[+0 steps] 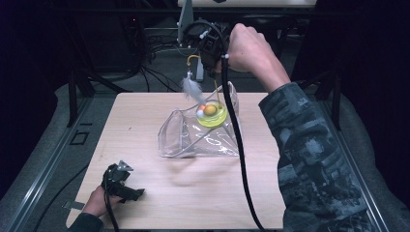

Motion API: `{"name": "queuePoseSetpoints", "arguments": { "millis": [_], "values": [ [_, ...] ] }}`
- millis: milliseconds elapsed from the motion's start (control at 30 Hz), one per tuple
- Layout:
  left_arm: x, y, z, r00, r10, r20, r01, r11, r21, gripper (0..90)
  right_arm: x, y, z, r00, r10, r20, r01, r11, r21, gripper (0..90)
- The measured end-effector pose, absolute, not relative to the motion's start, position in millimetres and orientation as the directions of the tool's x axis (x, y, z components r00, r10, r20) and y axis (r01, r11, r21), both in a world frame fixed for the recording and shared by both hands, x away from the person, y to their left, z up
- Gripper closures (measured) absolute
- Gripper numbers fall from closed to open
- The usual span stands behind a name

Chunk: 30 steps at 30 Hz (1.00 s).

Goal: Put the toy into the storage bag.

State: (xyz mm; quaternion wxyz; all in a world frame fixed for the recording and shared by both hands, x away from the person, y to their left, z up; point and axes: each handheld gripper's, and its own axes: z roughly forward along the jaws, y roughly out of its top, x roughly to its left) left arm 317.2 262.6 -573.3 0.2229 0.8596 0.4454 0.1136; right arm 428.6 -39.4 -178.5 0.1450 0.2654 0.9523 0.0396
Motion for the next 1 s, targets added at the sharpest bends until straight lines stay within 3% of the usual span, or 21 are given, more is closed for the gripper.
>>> {"name": "queuePoseSetpoints", "arguments": {
  "millis": [1000],
  "values": [
    [317.1, 262.7, -573.6, 0.578, 0.816, -0.004, 0.714, -0.503, 0.487, 0.0, 468.8, -30.4, -222.4, -0.796, 0.566, -0.213, 0.543, 0.824, 0.162, 87.7]
  ]
}}
